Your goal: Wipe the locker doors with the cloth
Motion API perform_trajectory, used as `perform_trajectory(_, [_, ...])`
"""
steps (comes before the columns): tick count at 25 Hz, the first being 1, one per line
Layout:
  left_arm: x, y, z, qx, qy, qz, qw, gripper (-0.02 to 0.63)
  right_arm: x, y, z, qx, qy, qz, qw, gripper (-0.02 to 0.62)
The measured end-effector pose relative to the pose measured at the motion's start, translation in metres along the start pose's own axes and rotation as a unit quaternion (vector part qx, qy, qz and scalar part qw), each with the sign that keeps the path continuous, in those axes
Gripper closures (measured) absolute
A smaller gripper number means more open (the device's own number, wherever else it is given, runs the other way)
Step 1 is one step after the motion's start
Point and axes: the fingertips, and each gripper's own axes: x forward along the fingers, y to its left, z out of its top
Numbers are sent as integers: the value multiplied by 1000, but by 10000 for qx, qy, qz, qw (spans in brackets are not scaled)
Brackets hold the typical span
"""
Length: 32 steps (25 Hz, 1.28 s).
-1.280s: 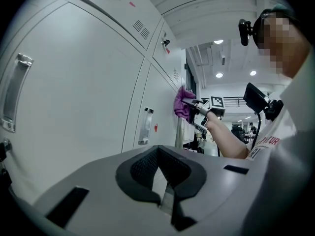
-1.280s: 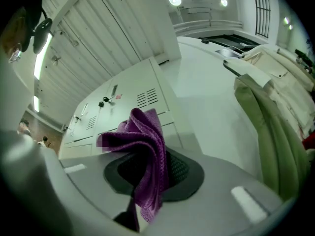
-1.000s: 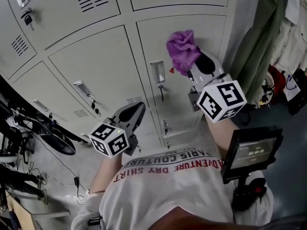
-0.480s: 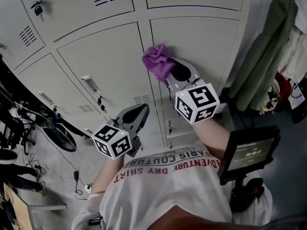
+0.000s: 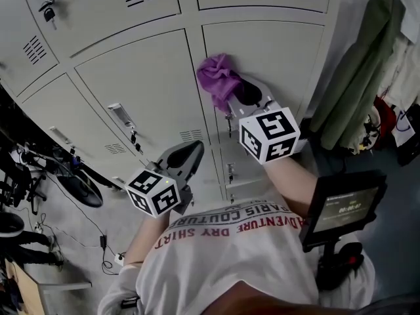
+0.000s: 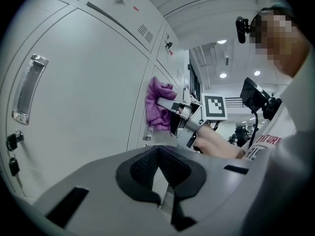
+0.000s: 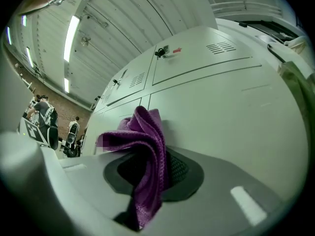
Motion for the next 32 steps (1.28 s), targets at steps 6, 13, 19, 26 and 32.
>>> perform_trajectory(6, [6, -6, -3, -32, 35, -108, 9999, 604, -17, -29, 1, -11, 45, -308, 9995, 535])
perform_trajectory(13, [16, -14, -3, -38, 20, -197, 9998, 604, -46, -72, 0, 62, 44, -817, 9966, 535])
perform_trajectory(19, [25, -25, -4, -24, 49, -335, 9994, 604, -80, -120, 0, 146, -3, -1402, 9900, 535])
perform_trajectory(26, [31, -33, -5, 27, 120, -410, 9991, 604, -112, -166, -6, 180, -81, -1994, 9797, 535])
perform_trajectory(32, [32, -32, -6, 19, 151, -422, 9990, 604, -131, -191, -12, 186, -87, -2380, 9711, 537])
